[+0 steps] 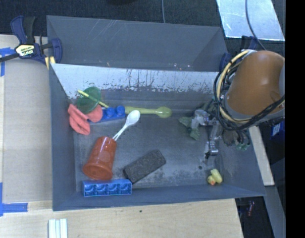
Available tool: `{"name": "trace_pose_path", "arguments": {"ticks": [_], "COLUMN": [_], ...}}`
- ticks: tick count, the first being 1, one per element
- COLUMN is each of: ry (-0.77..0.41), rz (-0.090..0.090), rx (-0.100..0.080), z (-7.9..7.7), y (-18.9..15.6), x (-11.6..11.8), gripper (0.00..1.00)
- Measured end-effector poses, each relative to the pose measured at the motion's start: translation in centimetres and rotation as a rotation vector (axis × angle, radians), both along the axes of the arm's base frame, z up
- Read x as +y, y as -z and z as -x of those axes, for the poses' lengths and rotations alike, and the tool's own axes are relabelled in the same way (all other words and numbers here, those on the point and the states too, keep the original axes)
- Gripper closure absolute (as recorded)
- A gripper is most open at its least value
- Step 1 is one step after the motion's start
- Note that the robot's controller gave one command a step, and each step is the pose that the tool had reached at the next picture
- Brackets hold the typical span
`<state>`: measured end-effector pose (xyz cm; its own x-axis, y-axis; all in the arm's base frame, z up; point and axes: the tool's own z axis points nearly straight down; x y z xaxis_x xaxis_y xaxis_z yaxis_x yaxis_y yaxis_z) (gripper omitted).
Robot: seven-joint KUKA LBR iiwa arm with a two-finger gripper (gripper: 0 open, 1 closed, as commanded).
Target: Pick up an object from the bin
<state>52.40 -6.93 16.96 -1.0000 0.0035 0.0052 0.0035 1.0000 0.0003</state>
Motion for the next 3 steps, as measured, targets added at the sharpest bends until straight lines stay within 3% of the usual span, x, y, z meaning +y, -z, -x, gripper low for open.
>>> {"name": "trace_pose_path", "arguments": {"ticks": [1,2,3], "ry": [-0.002,0.111,0.083], "rz": [0.001,0.001,0.002], "rx": [-0.009,-0.016,-0.011], "z": [-0.2,0.3,3.0], "y": [-0.5,2.4,7.0], "x": [0.0,0.5,1.7], "gripper": [0.00,0.00,0.00]}}
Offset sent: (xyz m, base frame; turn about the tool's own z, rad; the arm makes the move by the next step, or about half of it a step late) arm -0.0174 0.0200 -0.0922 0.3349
